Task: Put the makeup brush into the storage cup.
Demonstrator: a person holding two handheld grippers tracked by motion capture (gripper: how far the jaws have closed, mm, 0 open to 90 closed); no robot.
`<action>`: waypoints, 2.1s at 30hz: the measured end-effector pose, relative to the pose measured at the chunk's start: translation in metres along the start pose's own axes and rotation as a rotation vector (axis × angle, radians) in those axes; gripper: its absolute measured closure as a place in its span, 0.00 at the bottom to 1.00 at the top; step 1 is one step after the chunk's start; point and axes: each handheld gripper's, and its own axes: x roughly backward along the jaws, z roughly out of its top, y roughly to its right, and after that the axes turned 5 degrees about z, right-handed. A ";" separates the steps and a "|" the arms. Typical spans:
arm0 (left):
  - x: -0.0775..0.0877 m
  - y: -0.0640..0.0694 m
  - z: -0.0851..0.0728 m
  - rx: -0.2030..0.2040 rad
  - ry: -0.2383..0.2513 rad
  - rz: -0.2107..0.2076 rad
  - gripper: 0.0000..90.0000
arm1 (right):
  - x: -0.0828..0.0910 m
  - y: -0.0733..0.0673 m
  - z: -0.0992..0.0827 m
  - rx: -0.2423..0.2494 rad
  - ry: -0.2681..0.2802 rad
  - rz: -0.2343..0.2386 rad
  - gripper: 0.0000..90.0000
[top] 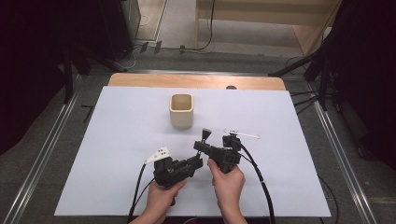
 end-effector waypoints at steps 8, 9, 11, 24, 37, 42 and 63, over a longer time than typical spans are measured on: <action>-0.001 0.000 0.004 -0.006 -0.039 0.010 0.67 | 0.001 0.002 0.002 0.012 -0.013 -0.010 0.87; -0.001 -0.001 0.005 -0.005 -0.044 0.010 0.66 | 0.002 0.002 0.002 0.018 -0.017 -0.017 0.87; 0.000 -0.001 0.007 -0.004 -0.051 0.015 0.64 | 0.003 0.004 0.003 0.022 -0.019 -0.024 0.87; 0.002 -0.012 0.022 0.053 -0.151 -0.019 0.50 | 0.007 0.008 0.010 0.042 -0.052 -0.043 0.87; 0.004 -0.015 0.034 0.011 -0.293 -0.038 0.44 | 0.006 0.008 0.018 0.099 -0.113 -0.047 0.87; 0.006 -0.016 0.037 -0.043 -0.336 -0.014 0.43 | 0.005 0.008 0.020 0.114 -0.148 -0.059 0.87; 0.023 -0.024 0.048 -0.190 -0.429 0.005 0.39 | 0.012 0.016 0.032 0.197 -0.241 -0.042 0.87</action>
